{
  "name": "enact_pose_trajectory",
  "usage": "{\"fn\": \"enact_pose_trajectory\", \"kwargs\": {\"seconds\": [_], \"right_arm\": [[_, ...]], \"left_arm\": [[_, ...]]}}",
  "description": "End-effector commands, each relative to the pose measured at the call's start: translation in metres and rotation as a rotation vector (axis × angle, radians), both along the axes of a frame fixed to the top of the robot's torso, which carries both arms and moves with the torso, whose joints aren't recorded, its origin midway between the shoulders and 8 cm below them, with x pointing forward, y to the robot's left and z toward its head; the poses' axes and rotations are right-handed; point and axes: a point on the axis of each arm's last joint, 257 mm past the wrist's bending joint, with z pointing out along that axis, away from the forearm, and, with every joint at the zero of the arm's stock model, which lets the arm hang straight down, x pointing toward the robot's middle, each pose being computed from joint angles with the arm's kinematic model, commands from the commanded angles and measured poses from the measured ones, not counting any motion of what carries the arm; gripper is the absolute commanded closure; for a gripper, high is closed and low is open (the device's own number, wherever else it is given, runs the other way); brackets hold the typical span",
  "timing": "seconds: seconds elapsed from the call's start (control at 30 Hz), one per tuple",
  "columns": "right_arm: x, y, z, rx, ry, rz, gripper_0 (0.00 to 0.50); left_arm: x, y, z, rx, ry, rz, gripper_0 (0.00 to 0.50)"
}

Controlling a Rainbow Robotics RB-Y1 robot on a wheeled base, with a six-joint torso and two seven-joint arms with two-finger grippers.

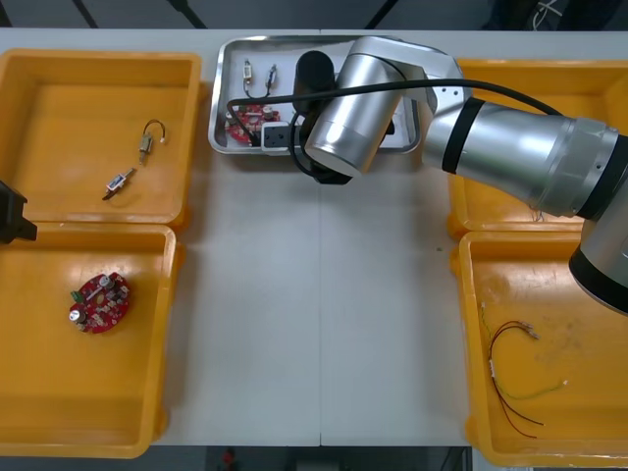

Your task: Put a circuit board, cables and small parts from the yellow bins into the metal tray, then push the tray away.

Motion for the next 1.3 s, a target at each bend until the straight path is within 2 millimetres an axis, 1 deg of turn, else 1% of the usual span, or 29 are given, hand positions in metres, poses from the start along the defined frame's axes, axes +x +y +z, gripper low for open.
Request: {"fn": "enact_pose_trajectory", "kwargs": {"seconds": [0.03, 0.1, 0.33, 0.37, 0.4, 0.43, 0.5, 0.53, 0.57, 0.67, 0.73, 0.83, 0.97, 1.0, 1.07, 1.13, 1.2, 1.3], "right_arm": [[0.010, 0.025, 0.033, -0.005, -0.067, 0.070, 0.500], [0.013, 0.024, 0.034, 0.001, -0.074, 0.073, 0.500], [0.013, 0.024, 0.033, 0.000, -0.072, 0.072, 0.500], [0.012, 0.024, 0.032, 0.002, -0.066, 0.073, 0.451], [0.010, 0.026, 0.030, 0.011, -0.054, 0.073, 0.373], [0.009, 0.027, 0.029, 0.013, -0.048, 0.075, 0.327], [0.005, 0.029, 0.026, 0.022, -0.030, 0.079, 0.123], [0.006, 0.028, 0.026, 0.019, -0.029, 0.079, 0.079], [0.005, 0.029, 0.026, 0.021, -0.027, 0.083, 0.006], [0.002, 0.028, 0.026, 0.024, -0.013, 0.076, 0.000], [0.000, 0.023, 0.034, 0.022, -0.004, 0.059, 0.000], [-0.005, 0.021, 0.046, 0.031, 0.009, 0.044, 0.000], [-0.020, 0.017, 0.063, 0.064, 0.056, 0.013, 0.000], [-0.024, 0.014, 0.068, 0.078, 0.074, 0.004, 0.000], [-0.032, 0.009, 0.069, 0.104, 0.116, -0.023, 0.000], [-0.041, -0.001, 0.072, 0.148, 0.169, -0.086, 0.000], [-0.049, -0.007, 0.075, 0.175, 0.199, -0.123, 0.000], [-0.059, -0.021, 0.081, 0.201, 0.229, -0.196, 0.000]], "left_arm": [[0.001, 0.015, 0.013, 0.060, -0.014, -0.031, 0.000], [0.001, 0.015, 0.013, 0.060, -0.014, -0.031, 0.000], [0.001, 0.015, 0.013, 0.060, -0.014, -0.031, 0.000], [0.001, 0.015, 0.013, 0.060, -0.014, -0.031, 0.000], [0.001, 0.015, 0.013, 0.060, -0.014, -0.031, 0.000], [0.001, 0.015, 0.013, 0.060, -0.014, -0.031, 0.000], [0.001, 0.015, 0.013, 0.060, -0.014, -0.031, 0.000], [0.001, 0.015, 0.013, 0.060, -0.014, -0.031, 0.000], [0.001, 0.015, 0.013, 0.060, -0.014, -0.031, 0.000], [0.001, 0.015, 0.013, 0.060, -0.014, -0.031, 0.000], [0.001, 0.015, 0.013, 0.060, -0.014, -0.031, 0.000], [0.001, 0.015, 0.013, 0.060, -0.014, -0.031, 0.000], [0.001, 0.015, 0.013, 0.060, -0.014, -0.031, 0.000], [0.001, 0.015, 0.013, 0.060, -0.014, -0.031, 0.000], [0.001, 0.015, 0.013, 0.060, -0.014, -0.031, 0.000], [0.001, 0.015, 0.013, 0.060, -0.014, -0.031, 0.000], [0.001, 0.015, 0.013, 0.060, -0.014, -0.031, 0.000], [0.001, 0.015, 0.013, 0.060, -0.014, -0.031, 0.000]]}}
